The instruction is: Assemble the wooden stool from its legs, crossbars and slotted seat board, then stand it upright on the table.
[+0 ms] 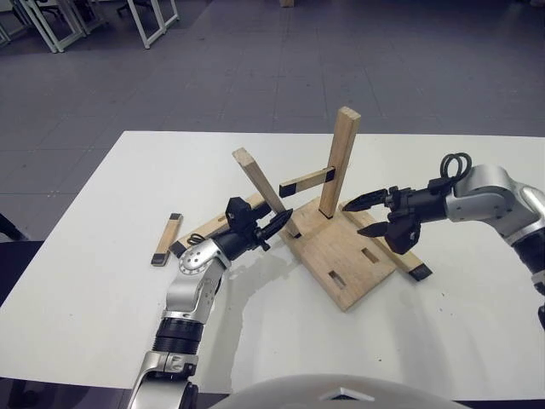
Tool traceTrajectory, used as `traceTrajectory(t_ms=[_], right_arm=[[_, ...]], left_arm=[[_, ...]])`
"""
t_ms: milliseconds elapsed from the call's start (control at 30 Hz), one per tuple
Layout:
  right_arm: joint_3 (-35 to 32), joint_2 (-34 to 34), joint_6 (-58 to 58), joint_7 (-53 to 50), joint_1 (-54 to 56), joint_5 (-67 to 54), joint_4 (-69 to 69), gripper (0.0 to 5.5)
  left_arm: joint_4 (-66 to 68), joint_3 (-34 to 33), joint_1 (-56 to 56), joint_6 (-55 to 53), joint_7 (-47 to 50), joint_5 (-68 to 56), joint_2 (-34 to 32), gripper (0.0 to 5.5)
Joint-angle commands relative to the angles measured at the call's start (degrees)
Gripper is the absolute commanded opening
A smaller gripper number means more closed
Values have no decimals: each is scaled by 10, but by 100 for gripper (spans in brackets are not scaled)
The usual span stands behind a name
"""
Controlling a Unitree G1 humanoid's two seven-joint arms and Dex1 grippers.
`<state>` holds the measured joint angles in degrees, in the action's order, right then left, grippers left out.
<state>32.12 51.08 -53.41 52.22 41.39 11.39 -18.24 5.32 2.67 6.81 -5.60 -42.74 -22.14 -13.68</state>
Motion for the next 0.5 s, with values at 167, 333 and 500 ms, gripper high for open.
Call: traceTrajectory(t_ms=[167,333,500], right_arm=[[-85,-109,288,-21,8,-113,110,348],[-95,-220,404,-91,44,-71,85,282],[-92,-291,410,-196,79,30,59,276]], left_arm=[[33,19,-26,5,29,65,-26,210],[42,25,-18,-2,47,77,-28,210],[39,18,-20,-2,52,65,-26,210]])
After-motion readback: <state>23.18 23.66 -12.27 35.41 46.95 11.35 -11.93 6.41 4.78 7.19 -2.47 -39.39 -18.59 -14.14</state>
